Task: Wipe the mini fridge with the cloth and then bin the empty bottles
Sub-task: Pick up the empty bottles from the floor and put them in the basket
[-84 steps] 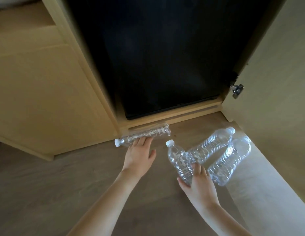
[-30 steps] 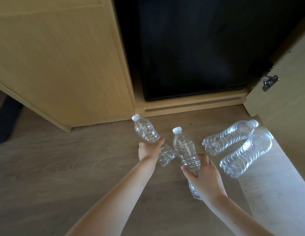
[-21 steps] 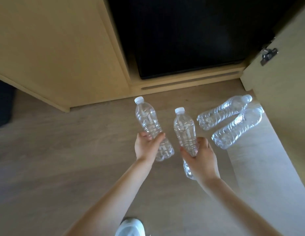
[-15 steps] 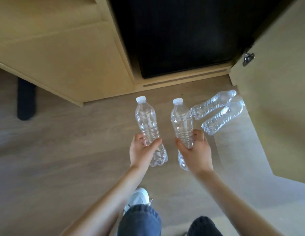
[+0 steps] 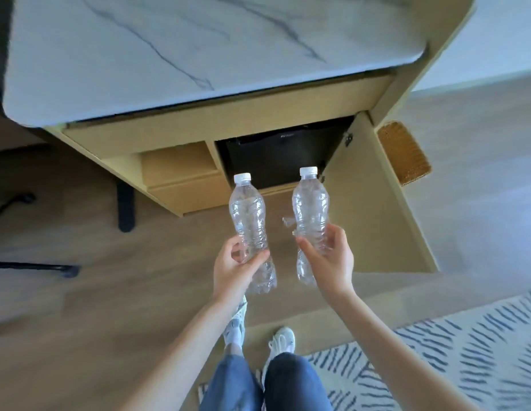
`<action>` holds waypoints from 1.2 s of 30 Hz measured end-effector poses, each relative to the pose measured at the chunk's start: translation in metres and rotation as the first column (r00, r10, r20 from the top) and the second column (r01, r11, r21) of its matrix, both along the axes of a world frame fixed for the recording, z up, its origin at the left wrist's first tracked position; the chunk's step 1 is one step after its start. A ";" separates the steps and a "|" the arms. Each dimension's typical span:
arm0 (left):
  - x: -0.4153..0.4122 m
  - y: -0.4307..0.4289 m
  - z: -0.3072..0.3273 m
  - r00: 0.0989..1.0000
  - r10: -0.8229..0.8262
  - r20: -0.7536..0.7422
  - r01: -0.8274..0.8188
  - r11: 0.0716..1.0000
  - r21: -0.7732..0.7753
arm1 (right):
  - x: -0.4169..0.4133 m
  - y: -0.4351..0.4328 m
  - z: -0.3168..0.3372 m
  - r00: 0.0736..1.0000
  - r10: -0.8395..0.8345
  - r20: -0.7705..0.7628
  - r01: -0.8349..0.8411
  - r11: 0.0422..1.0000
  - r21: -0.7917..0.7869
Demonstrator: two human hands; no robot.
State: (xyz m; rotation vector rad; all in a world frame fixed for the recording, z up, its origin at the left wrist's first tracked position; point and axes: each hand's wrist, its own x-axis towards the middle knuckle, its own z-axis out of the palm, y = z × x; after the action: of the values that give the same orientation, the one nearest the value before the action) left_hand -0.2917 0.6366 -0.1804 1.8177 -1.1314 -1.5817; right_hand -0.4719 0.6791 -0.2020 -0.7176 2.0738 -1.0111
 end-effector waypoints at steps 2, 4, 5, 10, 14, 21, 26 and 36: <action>-0.002 0.013 0.059 0.999 -0.028 -0.018 0.026 0.997 -0.070 | -0.003 0.016 0.062 1.000 -0.011 0.013 0.011 0.999 -0.046; -0.006 0.022 0.112 0.998 -0.049 -0.029 0.045 0.989 -0.141 | -0.008 0.029 0.117 1.000 -0.017 0.004 0.017 0.993 -0.119; -0.008 0.025 0.134 0.997 -0.064 -0.035 0.056 0.982 -0.179 | -0.010 0.035 0.141 1.000 -0.025 0.001 0.025 0.988 -0.154; -0.018 0.034 0.210 0.980 -0.189 -0.064 0.152 0.913 -0.380 | -0.014 0.061 0.221 0.996 -0.075 0.044 0.086 0.927 -0.364; -0.024 0.036 0.231 0.945 -0.326 -0.031 0.274 0.837 -0.474 | -0.011 0.080 0.235 0.989 -0.133 0.068 0.149 0.873 -0.465; -0.030 0.013 0.247 0.833 -0.553 -0.018 0.466 0.720 -0.515 | 0.001 0.092 0.249 0.921 -0.388 -0.023 0.312 0.774 -0.550; -0.043 -0.008 0.257 0.729 -0.685 -0.010 0.583 0.628 -0.516 | 0.011 0.111 0.261 0.844 -0.537 -0.014 0.431 0.693 -0.579; -0.091 0.038 0.255 0.411 -0.909 -0.070 0.781 0.391 -0.487 | 0.036 0.201 0.265 0.591 -0.806 -0.023 0.666 0.504 -0.550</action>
State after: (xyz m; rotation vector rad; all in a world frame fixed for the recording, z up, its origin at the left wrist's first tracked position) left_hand -0.3825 0.6748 0.0750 0.5565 -2.2354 -1.8532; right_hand -0.4356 0.8803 0.0626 -0.1178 2.4531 -2.1056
